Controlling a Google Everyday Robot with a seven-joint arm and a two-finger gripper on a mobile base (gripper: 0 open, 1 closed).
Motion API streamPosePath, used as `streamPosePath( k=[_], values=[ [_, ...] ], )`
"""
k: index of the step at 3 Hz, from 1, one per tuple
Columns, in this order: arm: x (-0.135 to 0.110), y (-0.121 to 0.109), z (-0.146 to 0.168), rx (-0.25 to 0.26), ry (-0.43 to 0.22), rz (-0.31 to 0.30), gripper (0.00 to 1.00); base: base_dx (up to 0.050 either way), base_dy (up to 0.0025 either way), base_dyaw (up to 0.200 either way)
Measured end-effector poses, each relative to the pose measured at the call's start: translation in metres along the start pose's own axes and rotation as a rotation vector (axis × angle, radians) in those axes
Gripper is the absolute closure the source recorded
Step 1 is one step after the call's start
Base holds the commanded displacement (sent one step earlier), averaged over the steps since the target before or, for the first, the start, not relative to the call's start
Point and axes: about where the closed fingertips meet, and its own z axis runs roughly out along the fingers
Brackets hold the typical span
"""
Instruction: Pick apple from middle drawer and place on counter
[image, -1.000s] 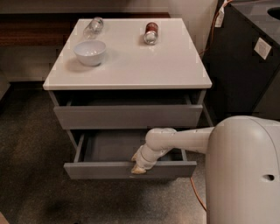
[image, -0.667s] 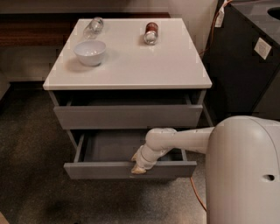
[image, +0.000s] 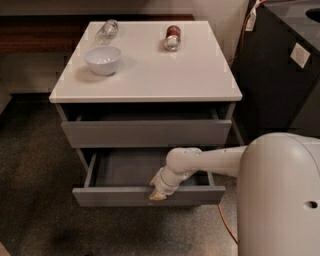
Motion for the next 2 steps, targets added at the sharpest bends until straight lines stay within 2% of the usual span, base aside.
streamPosePath(
  k=[2],
  values=[
    [-0.0018, 0.0051, 0.0007, -0.007, -0.004, -0.004, 0.01, 0.0, 0.0, 0.0]
  ],
)
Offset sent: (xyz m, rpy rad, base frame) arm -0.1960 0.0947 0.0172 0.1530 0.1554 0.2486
